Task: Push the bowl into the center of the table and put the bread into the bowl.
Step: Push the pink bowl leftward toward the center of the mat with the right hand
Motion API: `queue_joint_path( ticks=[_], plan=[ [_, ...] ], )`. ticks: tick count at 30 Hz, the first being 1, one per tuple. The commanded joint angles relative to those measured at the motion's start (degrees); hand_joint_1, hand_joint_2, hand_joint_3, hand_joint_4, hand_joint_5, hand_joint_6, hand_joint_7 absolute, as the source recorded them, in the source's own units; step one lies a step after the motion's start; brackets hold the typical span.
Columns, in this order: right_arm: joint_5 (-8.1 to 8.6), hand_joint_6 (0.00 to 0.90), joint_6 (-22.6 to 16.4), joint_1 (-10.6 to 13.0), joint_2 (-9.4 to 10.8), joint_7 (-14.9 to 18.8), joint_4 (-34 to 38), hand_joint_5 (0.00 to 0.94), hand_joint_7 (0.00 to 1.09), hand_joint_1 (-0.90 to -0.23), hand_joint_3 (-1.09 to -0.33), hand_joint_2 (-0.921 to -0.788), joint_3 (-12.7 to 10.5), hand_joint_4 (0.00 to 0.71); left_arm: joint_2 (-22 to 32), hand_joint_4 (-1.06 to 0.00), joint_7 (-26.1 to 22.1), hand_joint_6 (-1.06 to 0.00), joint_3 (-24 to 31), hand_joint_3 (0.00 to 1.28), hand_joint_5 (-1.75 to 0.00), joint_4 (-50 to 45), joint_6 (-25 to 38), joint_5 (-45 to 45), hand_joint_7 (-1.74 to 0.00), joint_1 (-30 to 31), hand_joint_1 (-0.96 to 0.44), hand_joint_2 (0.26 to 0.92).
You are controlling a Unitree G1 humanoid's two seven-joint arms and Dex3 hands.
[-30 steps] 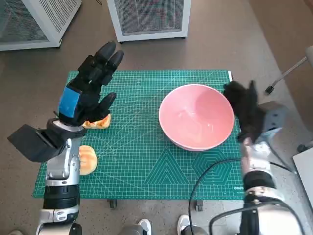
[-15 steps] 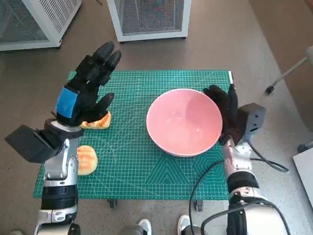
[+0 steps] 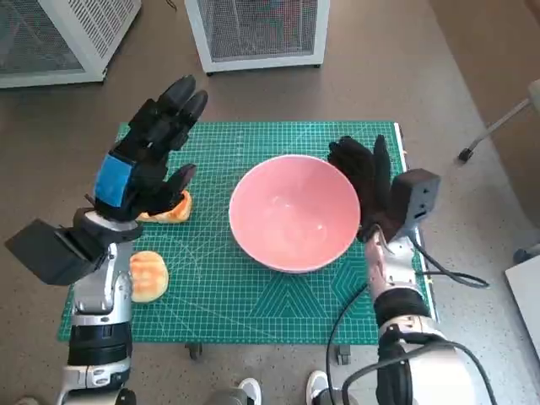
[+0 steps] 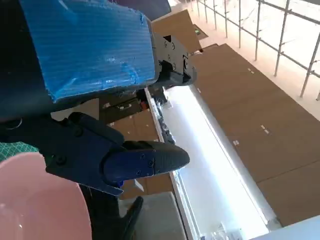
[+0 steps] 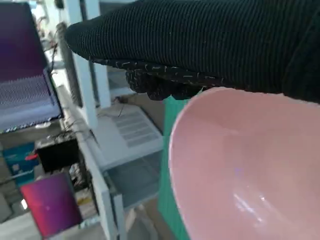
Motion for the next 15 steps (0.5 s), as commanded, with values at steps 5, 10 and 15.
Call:
queue_joint_path(
  ticks=[5, 10, 15],
  plan=[
    [0.15, 0.125, 1.91, -0.30, 0.93, -0.08, 0.72, 0.010, 0.21, -0.589, -0.811, -0.921, -0.17, 0.155, 0.69, -0.28, -0.10, -0.22, 0.86, 0.46, 0.00, -0.97, 0.89, -1.08, -0.21, 0.91, -0.67, 0.921],
    [0.12, 0.131, 2.24, -0.67, 1.71, -0.29, 0.84, 0.009, 0.21, -0.590, -0.807, -0.921, -0.11, 0.157, 0.58, -0.28, -0.06, -0.22, 1.03, 0.45, 0.00, -1.09, 1.21, -1.26, -0.21, 1.14, -0.67, 0.921],
    [0.06, 0.132, 2.62, -0.96, 2.25, -0.47, 0.97, 0.008, 0.21, -0.594, -0.802, -0.921, -0.09, 0.158, 0.56, -0.28, 0.08, -0.22, 1.10, 0.45, 0.00, -1.55, 1.38, -1.21, -0.20, 1.48, -0.66, 0.921]
  ],
)
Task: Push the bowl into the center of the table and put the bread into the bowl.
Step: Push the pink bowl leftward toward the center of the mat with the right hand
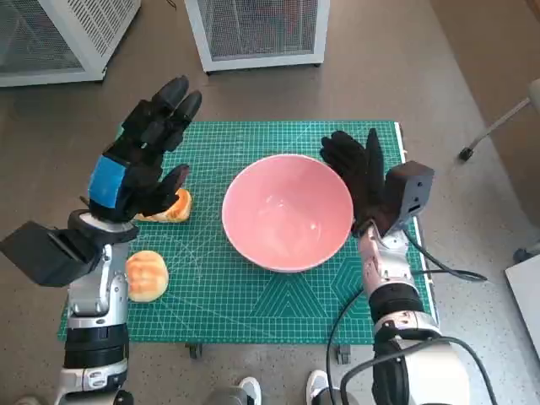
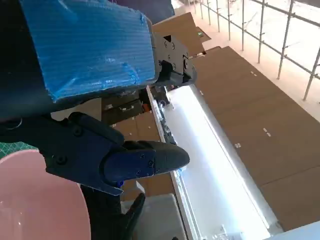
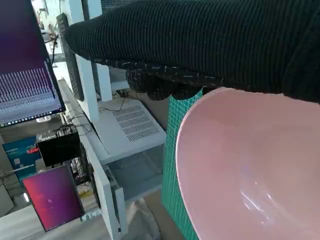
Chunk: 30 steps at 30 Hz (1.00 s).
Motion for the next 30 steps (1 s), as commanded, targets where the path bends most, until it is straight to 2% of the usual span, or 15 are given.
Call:
queue_joint_path(
  ticks=[1, 9, 15, 22, 27, 30],
  plan=[
    [0.08, 0.133, 1.61, -0.14, 1.14, -0.49, 0.90, 0.007, 0.21, -0.594, -0.802, -0.921, -0.12, 0.157, 0.16, -0.28, 0.12, -0.22, 0.37, 0.45, 0.00, -1.14, 0.42, -0.53, -0.20, 0.74, -0.66, 0.921],
    [0.00, 0.133, 2.20, -0.75, 1.26, -0.50, 0.79, 0.003, 0.21, -0.588, -0.800, -0.921, -0.14, 0.152, 0.27, -0.28, 0.46, -0.22, 0.63, 0.45, 0.00, -2.07, 0.77, -0.56, -0.20, 1.34, -0.66, 0.921],
    [0.17, 0.127, 1.99, -0.99, -0.34, 0.58, 0.21, 0.000, 0.21, -0.582, -0.800, -0.921, -0.29, 0.142, 0.78, -0.27, 0.43, -0.22, 1.31, 0.46, 0.00, -3.59, 1.43, -0.82, -0.20, 2.23, -0.66, 0.921],
    [0.01, 0.129, -0.62, -1.77, -2.25, 0.99, -2.38, 0.003, 0.21, -0.591, -0.797, -0.921, 0.19, 0.142, 2.27, -0.27, 0.76, -0.21, 2.45, 0.46, 0.00, -6.24, 2.46, -0.36, -0.20, 3.06, -0.66, 0.921],
    [0.48, 0.128, -7.48, -0.98, -3.02, 2.86, -7.65, 0.004, 0.20, -0.605, -0.788, -0.921, 0.61, 0.145, 5.03, -0.27, 1.88, -0.21, 3.78, 0.46, 0.00, -8.66, 3.45, 1.66, -0.20, 3.12, -0.67, 0.921],
    [1.86, 0.129, -12.21, 0.04, -2.88, 5.75, -12.54, 0.007, 0.21, -0.628, -0.768, -0.921, 0.66, 0.152, 6.92, -0.27, 2.79, -0.21, 4.46, 0.46, 0.00, -9.85, 3.27, 3.84, -0.21, 3.03, -0.66, 0.921]
  ],
)
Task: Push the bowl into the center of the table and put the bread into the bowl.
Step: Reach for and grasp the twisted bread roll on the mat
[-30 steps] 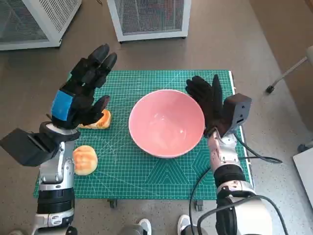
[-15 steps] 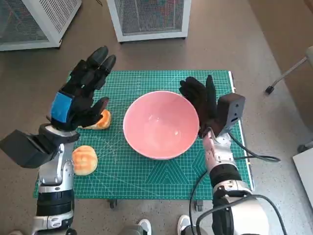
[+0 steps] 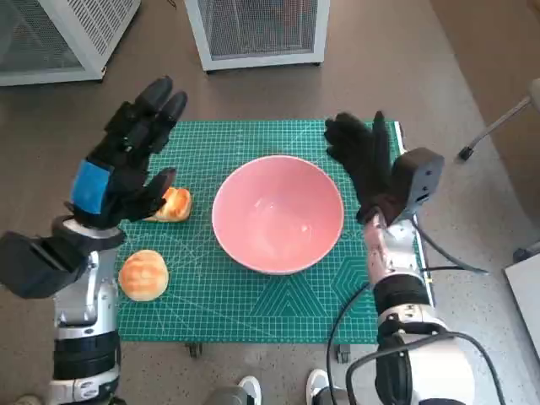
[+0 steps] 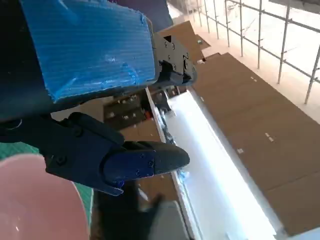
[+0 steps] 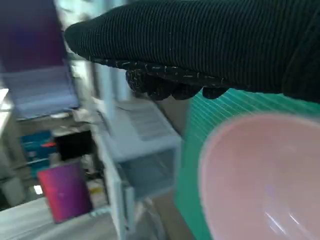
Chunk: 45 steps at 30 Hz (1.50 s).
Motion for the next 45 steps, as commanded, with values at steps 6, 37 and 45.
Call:
queue_joint_path(
  ticks=[6, 37, 45],
  plan=[
    [5.01, 0.126, -9.40, 5.54, 0.36, 9.26, -17.42, 0.006, 0.21, -0.659, -0.744, -0.921, 1.74, 0.154, 5.20, -0.27, 3.67, -0.19, 2.10, 0.46, 0.00, -3.83, -0.80, 6.36, -0.26, -0.11, -0.65, 0.921],
    [9.10, 0.034, -7.33, 15.67, -3.20, 14.00, -40.70, 0.001, 0.42, -0.624, -0.796, -0.921, 7.36, 0.193, 24.77, -0.18, -4.27, -0.09, 1.56, 0.02, 0.00, -13.17, 17.68, 13.72, -0.39, -1.01, -0.52, 0.899],
    [9.44, 0.027, -7.21, 15.67, -2.98, 13.89, -40.11, 0.001, 0.44, -0.627, -0.797, -0.921, 7.22, 0.194, 31.15, -0.11, -7.68, -0.15, -1.84, 0.00, 0.00, -17.33, 29.90, 17.80, -0.18, -2.46, -0.34, 0.796]
  ],
)
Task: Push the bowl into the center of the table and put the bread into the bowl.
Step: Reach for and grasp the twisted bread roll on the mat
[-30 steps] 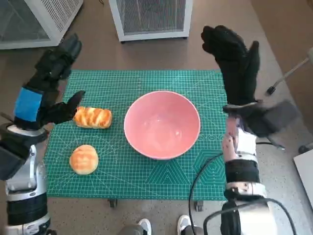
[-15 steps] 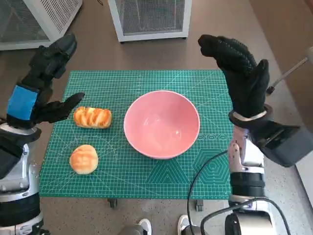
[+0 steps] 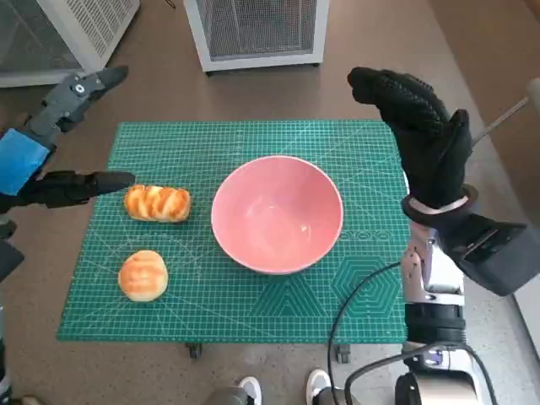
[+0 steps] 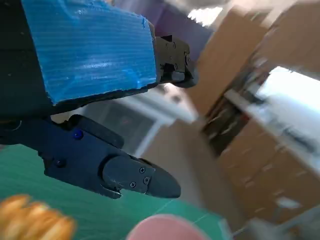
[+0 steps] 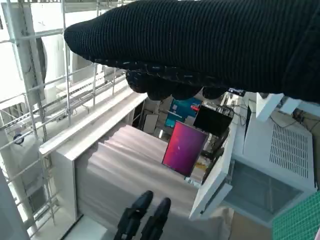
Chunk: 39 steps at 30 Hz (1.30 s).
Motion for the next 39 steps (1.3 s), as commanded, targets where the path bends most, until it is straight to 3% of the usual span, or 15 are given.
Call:
queue_joint_path(
  ticks=[1, 11, 16, 39],
  plan=[
    [0.19, 0.026, 0.72, 1.44, 0.14, -0.48, 0.83, 0.001, 0.44, -0.627, -0.796, -0.921, 0.10, 0.194, 4.13, -0.10, -2.06, -0.16, -3.21, 0.00, 0.00, -3.16, 6.70, 3.46, -0.16, -1.96, -0.33, 0.789],
    [0.85, 0.016, 0.90, 1.59, 0.33, -0.28, 1.20, 0.000, 0.44, -0.635, -0.794, -0.921, 0.13, 0.193, 9.85, -0.02, -9.43, -0.17, -13.04, 0.00, 0.00, -4.75, 19.79, 9.12, -0.06, -7.02, -0.15, 0.697],
    [1.23, 0.014, 1.20, 1.49, 0.34, -0.04, 1.39, 0.000, 0.45, -0.635, -0.794, -0.921, 0.05, 0.192, 10.50, 0.00, -12.72, -0.16, -18.82, 0.00, 0.00, -2.87, 22.97, 12.21, -0.04, -10.63, -0.14, 0.678],
    [2.02, 0.002, 2.11, 1.34, 0.26, 0.60, 1.70, 0.000, 0.46, -0.628, -0.799, -0.921, 0.22, 0.184, 0.18, 0.00, -11.99, -0.14, -35.36, 0.00, 0.00, 14.55, 19.29, 28.12, -0.01, -17.71, -0.20, 0.670]
  ],
)
